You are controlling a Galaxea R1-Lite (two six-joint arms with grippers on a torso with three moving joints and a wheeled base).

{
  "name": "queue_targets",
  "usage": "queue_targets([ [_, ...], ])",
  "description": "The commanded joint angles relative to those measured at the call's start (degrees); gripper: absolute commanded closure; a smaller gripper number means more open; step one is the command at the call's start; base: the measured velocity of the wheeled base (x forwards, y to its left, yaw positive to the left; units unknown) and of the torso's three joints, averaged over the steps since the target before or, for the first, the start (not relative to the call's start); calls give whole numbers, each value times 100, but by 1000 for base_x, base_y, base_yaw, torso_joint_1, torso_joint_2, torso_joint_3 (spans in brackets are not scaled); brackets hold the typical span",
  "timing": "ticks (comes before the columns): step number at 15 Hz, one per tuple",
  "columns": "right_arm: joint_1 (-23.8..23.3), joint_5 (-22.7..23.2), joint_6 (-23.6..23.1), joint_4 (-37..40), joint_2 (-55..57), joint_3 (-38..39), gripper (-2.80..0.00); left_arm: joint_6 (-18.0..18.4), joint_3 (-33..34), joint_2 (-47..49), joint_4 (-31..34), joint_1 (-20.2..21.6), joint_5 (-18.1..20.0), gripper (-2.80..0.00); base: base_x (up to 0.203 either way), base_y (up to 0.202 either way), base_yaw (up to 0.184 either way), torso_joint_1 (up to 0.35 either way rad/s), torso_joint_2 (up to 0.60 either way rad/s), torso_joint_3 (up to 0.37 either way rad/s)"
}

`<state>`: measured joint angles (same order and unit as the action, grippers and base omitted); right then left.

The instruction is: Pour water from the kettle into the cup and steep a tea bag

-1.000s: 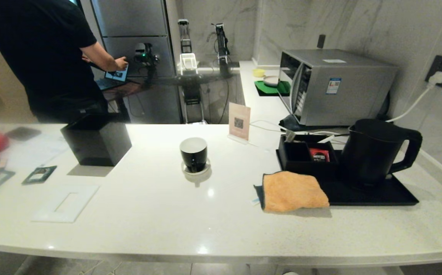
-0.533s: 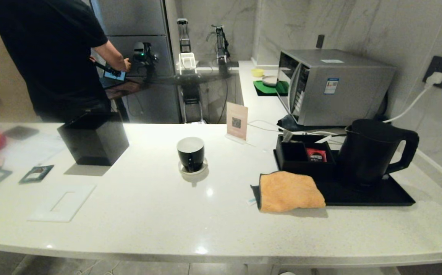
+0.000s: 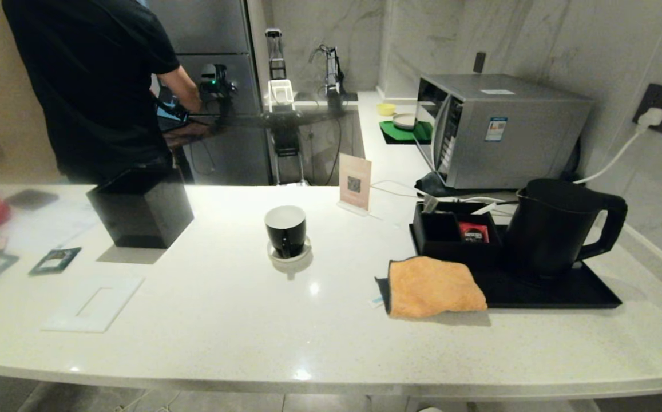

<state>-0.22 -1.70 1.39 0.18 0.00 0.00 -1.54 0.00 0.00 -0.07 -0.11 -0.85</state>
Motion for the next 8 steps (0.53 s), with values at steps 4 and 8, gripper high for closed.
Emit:
queue_targets([
  [4, 4, -191, -7, -9, 0, 0, 0, -5, 0, 2, -2, 2, -3, 0, 0, 0, 0, 0, 0, 0],
  [8, -8, -191, 44, -227, 353, -211, 0, -5, 0, 7, -2, 2, -3, 0, 0, 0, 0, 0, 0, 0],
])
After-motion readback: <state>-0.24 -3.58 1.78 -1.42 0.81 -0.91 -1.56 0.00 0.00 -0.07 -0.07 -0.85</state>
